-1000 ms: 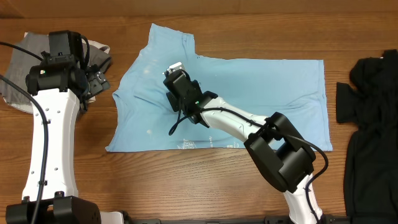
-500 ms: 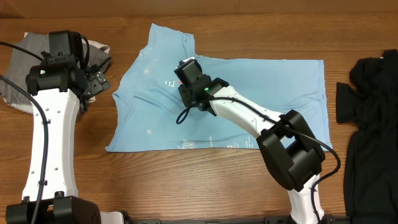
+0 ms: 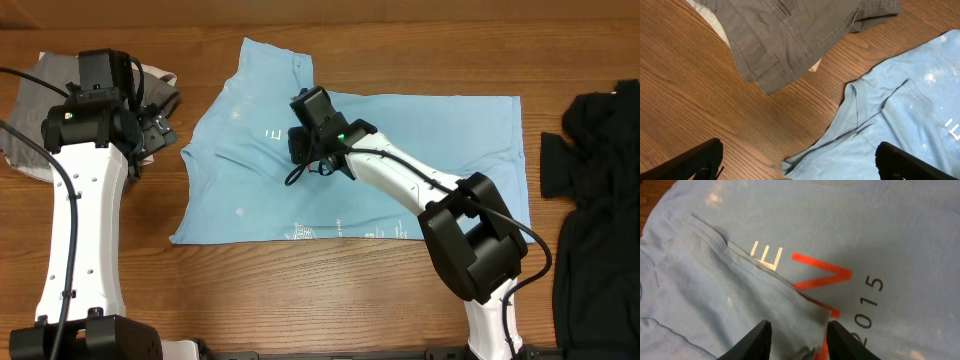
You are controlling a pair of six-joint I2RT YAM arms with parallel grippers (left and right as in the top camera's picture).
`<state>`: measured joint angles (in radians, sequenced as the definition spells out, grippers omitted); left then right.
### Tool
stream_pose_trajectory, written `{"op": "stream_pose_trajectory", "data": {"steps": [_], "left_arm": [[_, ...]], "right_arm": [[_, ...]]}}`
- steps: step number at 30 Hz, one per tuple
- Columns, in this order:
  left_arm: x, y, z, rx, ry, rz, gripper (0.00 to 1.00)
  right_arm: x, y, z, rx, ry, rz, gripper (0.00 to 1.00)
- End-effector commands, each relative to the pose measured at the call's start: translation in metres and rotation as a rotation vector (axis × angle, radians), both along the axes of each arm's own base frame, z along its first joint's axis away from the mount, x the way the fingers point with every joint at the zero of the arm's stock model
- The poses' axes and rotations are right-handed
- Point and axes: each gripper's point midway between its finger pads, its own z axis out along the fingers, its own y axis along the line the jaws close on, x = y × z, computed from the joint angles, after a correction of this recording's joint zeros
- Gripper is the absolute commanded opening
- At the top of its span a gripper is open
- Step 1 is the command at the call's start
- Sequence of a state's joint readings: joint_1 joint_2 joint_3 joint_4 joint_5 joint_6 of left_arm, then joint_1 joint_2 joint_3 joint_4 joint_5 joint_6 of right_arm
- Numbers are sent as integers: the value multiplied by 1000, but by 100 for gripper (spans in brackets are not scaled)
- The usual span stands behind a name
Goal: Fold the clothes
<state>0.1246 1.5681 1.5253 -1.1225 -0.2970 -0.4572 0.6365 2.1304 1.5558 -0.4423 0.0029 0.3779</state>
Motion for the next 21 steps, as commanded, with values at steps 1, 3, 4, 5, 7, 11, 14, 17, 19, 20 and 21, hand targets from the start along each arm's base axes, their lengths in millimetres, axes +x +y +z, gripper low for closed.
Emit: {"op": "stream_pose_trajectory", "data": {"steps": [1, 3, 4, 5, 7, 11, 14, 17, 19, 20, 21], "left_arm": [[2, 3, 6, 23, -10, 0, 100], [2, 3, 6, 23, -10, 0, 100], [2, 3, 6, 23, -10, 0, 100], [2, 3, 6, 23, -9, 0, 100], [2, 3, 6, 23, -9, 0, 100], [2, 3, 6, 23, -10, 0, 100], [2, 3, 6, 23, -10, 0, 100], [2, 3, 6, 23, -10, 0, 100], [2, 3, 6, 23, -9, 0, 100], [2, 3, 6, 23, -10, 0, 100], [2, 3, 6, 23, -10, 0, 100]], "right_arm": [[0, 3, -10, 37, 35, 4, 41], [1, 4, -13, 36, 36, 3, 40], [2, 5, -16, 38, 35, 3, 41], [3, 5, -19, 36, 37, 3, 41], [3, 5, -26, 34, 42, 0, 41], [4, 2, -32, 24, 50, -6, 41], [3, 0, -39, 16, 62, -9, 41], [4, -2, -42, 12, 68, -13, 41], [5, -2, -42, 14, 65, -13, 50], [5, -2, -42, 15, 64, -13, 52], [5, -2, -42, 15, 62, -14, 56]]}}
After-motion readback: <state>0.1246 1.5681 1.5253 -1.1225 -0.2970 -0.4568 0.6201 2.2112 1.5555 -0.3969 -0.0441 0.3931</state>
